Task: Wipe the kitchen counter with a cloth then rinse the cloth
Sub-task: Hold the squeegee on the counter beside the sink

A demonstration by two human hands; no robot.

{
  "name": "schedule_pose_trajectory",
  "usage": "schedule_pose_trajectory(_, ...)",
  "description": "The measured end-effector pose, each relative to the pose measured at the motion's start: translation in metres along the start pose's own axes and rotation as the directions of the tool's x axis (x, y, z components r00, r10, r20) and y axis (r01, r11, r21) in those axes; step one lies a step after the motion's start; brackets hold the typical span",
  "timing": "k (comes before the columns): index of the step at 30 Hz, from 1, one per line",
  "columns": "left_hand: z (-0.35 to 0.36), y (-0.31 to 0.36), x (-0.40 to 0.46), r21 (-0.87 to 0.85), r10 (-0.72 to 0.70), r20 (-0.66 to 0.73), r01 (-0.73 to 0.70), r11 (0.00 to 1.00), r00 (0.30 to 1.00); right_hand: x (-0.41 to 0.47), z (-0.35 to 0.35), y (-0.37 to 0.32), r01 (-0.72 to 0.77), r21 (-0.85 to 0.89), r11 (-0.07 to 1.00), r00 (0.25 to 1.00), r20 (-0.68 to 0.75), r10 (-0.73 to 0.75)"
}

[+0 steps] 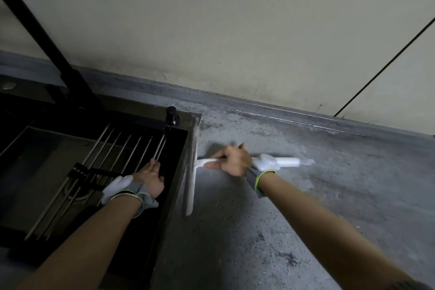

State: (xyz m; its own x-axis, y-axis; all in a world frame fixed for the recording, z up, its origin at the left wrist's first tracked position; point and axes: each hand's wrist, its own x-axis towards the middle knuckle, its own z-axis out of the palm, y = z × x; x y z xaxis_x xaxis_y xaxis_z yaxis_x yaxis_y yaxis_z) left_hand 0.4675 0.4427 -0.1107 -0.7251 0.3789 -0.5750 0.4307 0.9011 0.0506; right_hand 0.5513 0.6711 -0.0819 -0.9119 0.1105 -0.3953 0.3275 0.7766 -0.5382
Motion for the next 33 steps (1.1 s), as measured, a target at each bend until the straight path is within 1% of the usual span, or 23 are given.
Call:
schedule_pose_trajectory(3,-0.001,0.0,0.0,0.003,-0.003,0.024,0.003,1.0,1.0,-0.004,0.006,-0.009,0.078,-0.07,0.995,0.997,0.033,-0.075)
schedule_pose_trajectory(5,0.0,0.0,0.0,0.002,-0.007,0.033,0.007,1.0,0.999,-0.008,0.002,-0.009,0.082,-0.05,0.995,0.997,0.01,-0.082)
schedule_pose_trajectory(6,-0.001,0.0,0.0,-0.002,-0.007,0.036,0.007,1.0,0.999,-0.011,-0.002,-0.007,0.066,-0.028,0.997,0.998,-0.024,-0.066)
schedule_pose_trajectory(8,-0.002,0.0,0.0,-0.01,-0.005,0.042,0.006,1.0,0.999,-0.017,-0.015,0.005,0.013,-0.003,1.0,0.994,-0.105,-0.013)
schedule_pose_trajectory(12,-0.005,0.001,0.0,-0.023,-0.001,0.058,0.003,1.0,0.998,-0.033,-0.048,0.052,-0.149,0.119,0.982,0.962,-0.214,0.172)
schedule_pose_trajectory(15,-0.004,-0.001,0.001,-0.032,0.004,0.052,-0.003,0.999,0.999,-0.045,-0.067,0.088,-0.265,0.04,0.963,0.935,-0.232,0.267)
schedule_pose_trajectory(19,-0.003,-0.004,0.002,-0.058,0.014,0.047,-0.012,0.998,0.999,-0.056,-0.074,0.111,-0.378,-0.065,0.923,0.916,-0.169,0.363)
schedule_pose_trajectory(21,-0.002,-0.004,0.002,-0.065,0.015,0.052,-0.012,0.998,0.999,-0.058,-0.067,0.11,-0.378,-0.07,0.923,0.92,-0.146,0.365)
schedule_pose_trajectory(23,0.0,-0.005,0.002,-0.069,0.016,0.047,-0.012,0.998,0.999,-0.061,-0.057,0.101,-0.347,-0.045,0.937,0.931,-0.137,0.338)
schedule_pose_trajectory(28,0.007,-0.011,0.002,-0.124,0.033,0.024,-0.03,0.992,0.999,-0.062,-0.032,0.071,-0.221,-0.058,0.973,0.971,-0.101,0.215)
schedule_pose_trajectory(33,0.031,-0.017,-0.014,-0.239,0.038,-0.125,-0.067,0.969,0.991,-0.064,-0.005,0.045,-0.179,-0.043,0.983,0.982,-0.073,0.176)
